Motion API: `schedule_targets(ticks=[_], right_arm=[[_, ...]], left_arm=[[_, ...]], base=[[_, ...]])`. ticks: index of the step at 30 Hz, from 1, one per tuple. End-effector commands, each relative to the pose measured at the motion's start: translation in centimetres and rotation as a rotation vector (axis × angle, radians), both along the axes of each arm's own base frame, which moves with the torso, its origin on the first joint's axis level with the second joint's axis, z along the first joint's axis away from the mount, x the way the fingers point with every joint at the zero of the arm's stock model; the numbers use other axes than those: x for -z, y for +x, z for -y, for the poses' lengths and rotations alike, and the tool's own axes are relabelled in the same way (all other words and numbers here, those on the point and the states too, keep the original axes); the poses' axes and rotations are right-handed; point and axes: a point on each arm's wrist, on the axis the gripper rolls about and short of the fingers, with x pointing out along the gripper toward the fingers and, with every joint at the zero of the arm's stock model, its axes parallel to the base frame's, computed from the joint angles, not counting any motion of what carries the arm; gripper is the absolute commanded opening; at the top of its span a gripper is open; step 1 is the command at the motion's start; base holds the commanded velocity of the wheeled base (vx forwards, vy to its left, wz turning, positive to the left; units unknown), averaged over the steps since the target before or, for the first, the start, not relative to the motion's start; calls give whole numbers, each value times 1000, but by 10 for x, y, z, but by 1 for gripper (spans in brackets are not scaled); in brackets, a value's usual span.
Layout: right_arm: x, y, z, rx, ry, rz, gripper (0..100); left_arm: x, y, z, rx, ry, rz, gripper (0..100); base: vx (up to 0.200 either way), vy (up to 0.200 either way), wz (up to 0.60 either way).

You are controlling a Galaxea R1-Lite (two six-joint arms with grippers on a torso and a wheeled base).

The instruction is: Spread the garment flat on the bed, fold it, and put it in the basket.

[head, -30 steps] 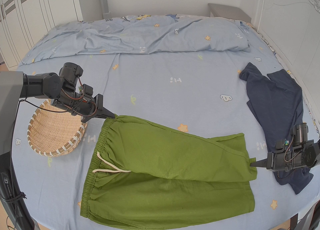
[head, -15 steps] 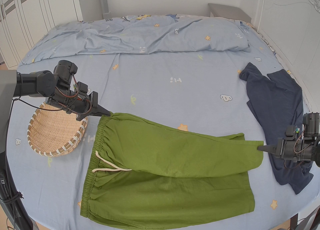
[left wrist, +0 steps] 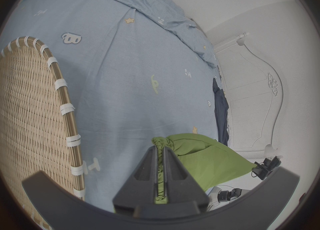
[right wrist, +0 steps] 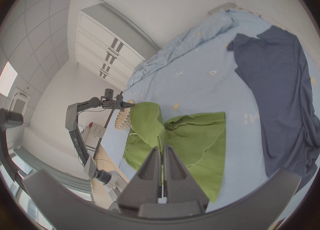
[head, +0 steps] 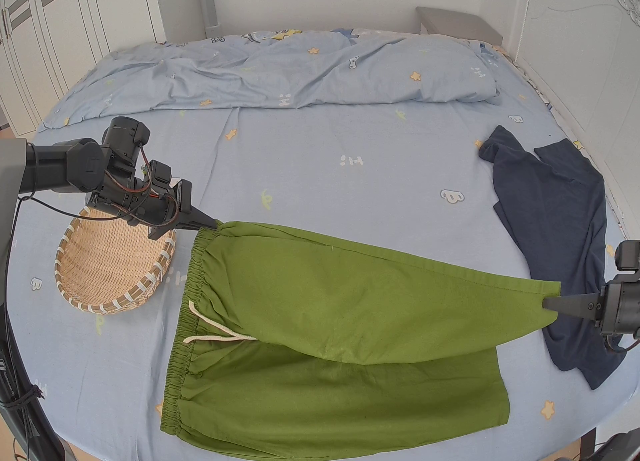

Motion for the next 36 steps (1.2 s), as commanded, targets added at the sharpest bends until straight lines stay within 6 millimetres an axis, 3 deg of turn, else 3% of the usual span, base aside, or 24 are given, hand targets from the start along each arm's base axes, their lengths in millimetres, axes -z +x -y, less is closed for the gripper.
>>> schedule_targets(ticks=[1, 8, 11, 13, 15, 17, 19, 21, 30, 36], right_arm=[[-20, -22, -6, -39, 2, 122, 0], [-16, -8, -7, -27, -5, 90, 0], [-14, 16, -8, -11, -4, 92, 0], [-13, 43, -6, 11, -3, 107, 0], [-13, 49, -6, 14, -2, 113, 0], [-12, 86, -6, 29, 0, 137, 0], [-11, 98, -6, 32, -2, 144, 0], [-11, 123, -7, 33, -4, 162, 0], [-22, 179, -6, 47, -4, 234, 0], [-24, 201, -8, 47, -5, 259, 0]], left_arm=[[-4, -3, -2, -4, -1, 10, 0], [-5, -1, -6, -15, -2, 21, 0], [-5, -1, -9, -24, -1, 24, 0], [-5, 0, -12, -32, -2, 30, 0], [-5, 0, -14, -36, -2, 31, 0], [-8, -1, -18, -46, -2, 39, 0], [-9, -1, -19, -49, -2, 46, 0], [-10, 0, -21, -55, -2, 63, 0], [-8, 2, -29, -75, -3, 137, 0], [-1, 5, -30, -83, -2, 226, 0]], base=[[0, 0, 0], [0, 0, 0], [0, 0, 0], [0, 0, 0], [0, 0, 0], [0, 0, 0], [0, 0, 0], [0, 0, 0], [0, 0, 0], [0, 0, 0]])
